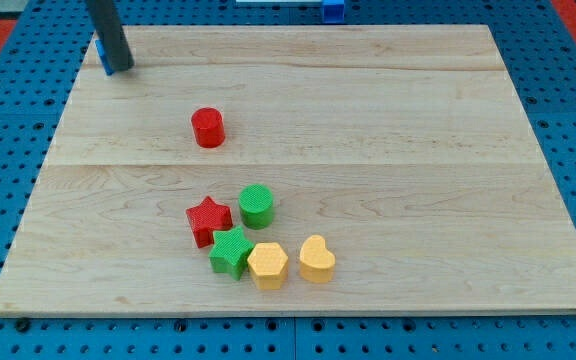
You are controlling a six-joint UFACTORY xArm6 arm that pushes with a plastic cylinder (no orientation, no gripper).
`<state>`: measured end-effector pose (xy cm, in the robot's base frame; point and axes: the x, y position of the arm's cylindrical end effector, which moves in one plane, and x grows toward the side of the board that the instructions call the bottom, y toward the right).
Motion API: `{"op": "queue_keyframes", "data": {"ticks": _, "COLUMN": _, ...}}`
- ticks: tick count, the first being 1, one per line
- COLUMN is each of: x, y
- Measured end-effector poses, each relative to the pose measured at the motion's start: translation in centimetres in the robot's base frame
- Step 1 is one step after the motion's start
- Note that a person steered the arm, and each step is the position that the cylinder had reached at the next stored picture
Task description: Push red circle to the blue triangle
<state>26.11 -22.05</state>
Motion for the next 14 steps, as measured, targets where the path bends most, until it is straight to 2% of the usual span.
{"op": "queue_keyframes", "data": {"ticks": 1, "x": 0.8, "y": 4.5}}
{"op": "queue_keyframes", "data": {"ticks": 2, "x": 1.9, "y": 12.9}}
{"op": "queue_keyframes", "data": {"ticks": 3, "x": 10.2, "y": 16.5}}
{"op": "queue_keyframes", "data": {"ticks": 4, "x": 13.2, "y": 16.6}}
{"op": "queue_keyframes", "data": {"ticks": 5, "x": 14.2, "y": 10.8}}
{"op": "queue_keyframes", "data": {"ticks": 6, "x": 15.6, "y": 11.9}}
{"op": "queue_keyframes", "data": {"ticks": 7, "x": 14.1, "y": 11.9}}
{"op": "queue_keyframes", "data": {"ticks": 10, "x": 13.3, "y": 11.9}}
{"op": "queue_keyframes", "data": {"ticks": 11, "x": 16.1, "y": 13.1}}
{"op": "queue_keyframes", "data": {"ticks": 12, "x": 17.1, "y": 11.1}}
{"op": "queue_keyframes", "data": {"ticks": 13, "x": 12.6, "y": 5.5}}
{"op": "queue_keyframes", "data": {"ticks": 14, "x": 13.1, "y": 5.0}}
